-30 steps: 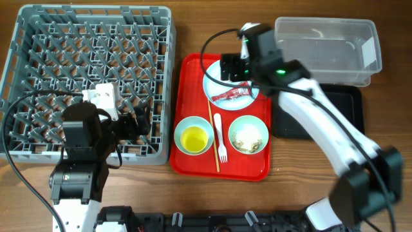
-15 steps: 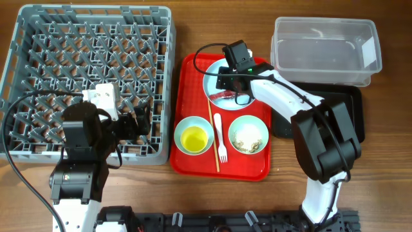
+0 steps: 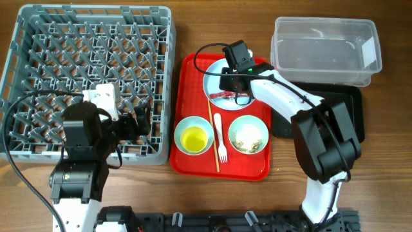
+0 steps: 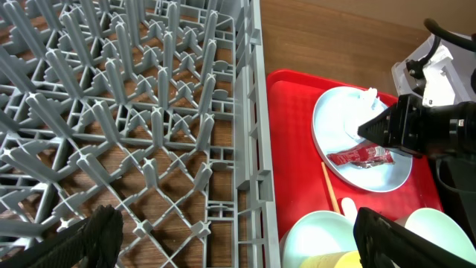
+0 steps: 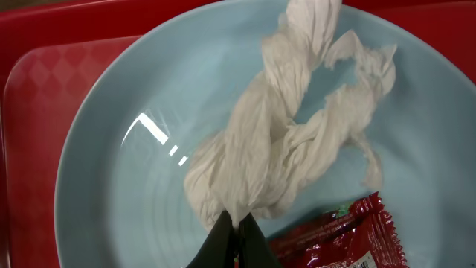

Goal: Sort waste into correct bins and load items into the dishwasher rack
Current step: 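Carry the tissue with the right gripper into the clear bin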

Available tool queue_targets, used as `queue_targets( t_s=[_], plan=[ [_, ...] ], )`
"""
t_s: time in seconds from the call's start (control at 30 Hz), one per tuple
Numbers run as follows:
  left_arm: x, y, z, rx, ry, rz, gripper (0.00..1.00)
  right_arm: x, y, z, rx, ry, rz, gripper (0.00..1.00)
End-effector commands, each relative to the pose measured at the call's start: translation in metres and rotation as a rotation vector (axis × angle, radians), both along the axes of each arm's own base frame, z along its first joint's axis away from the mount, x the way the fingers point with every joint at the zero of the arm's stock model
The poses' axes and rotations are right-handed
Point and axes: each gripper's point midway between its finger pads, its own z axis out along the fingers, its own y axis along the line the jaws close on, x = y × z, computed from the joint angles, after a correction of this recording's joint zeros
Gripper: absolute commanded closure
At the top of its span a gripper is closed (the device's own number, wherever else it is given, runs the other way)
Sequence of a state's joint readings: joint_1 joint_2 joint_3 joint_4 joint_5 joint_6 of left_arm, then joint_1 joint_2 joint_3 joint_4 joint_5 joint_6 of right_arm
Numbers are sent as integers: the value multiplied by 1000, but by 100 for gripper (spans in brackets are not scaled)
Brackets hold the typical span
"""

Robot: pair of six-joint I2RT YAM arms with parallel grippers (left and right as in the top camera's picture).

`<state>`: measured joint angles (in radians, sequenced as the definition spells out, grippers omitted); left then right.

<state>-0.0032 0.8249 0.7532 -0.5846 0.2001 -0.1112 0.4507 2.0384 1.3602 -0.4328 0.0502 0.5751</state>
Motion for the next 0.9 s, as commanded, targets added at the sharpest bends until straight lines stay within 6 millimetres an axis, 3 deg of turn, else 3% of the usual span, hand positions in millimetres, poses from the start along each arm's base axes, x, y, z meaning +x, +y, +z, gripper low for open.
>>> queue_targets(
  t_s=[0.0, 0.1, 0.17, 0.23, 0.3, 0.33, 0.37, 0.43, 0.47, 0.57, 0.67, 0.73, 0.87],
  plan=[
    [2, 1, 9, -12, -17, 5, 0, 18, -15, 59, -15, -125, 4, 96],
    [2, 1, 9, -12, -17, 5, 0, 30, -36, 115, -12, -246, -4, 96],
    [2, 1, 9, -12, -17, 5, 0, 36, -71, 155, -36, -338, -82, 96],
    [2, 1, 9, -12, -17, 5, 0, 40, -105, 178, -60, -389, -164, 96],
    [2, 1, 9, -12, -17, 5, 0, 45, -143, 184, -75, -401, -245, 88],
    [2, 1, 9, -12, -17, 5, 0, 46, -157, 182, -78, -395, -276, 80],
    [2, 1, 9, -12, -17, 5, 0, 48, -168, 178, -78, -386, -297, 61],
    [2, 1, 9, -12, -17, 5, 0, 53, -179, 173, -29, -374, -291, 1],
    [2, 1, 9, -12, -17, 5, 0, 55, -181, 174, 4, -373, -276, 0],
    [2, 1, 8, -12, -17, 5, 0, 51, -159, 186, 120, -381, -122, 1],
    [2, 1, 8, -12, -17, 5, 0, 28, -97, 189, 220, -365, 238, 5],
    [2, 1, 8, -12, -17, 5, 0, 9, -76, 174, 196, -306, 365, 5],
    [2, 1, 8, -12, -16, 5, 0, -15, -55, 127, 123, -111, 292, 5]
  ],
)
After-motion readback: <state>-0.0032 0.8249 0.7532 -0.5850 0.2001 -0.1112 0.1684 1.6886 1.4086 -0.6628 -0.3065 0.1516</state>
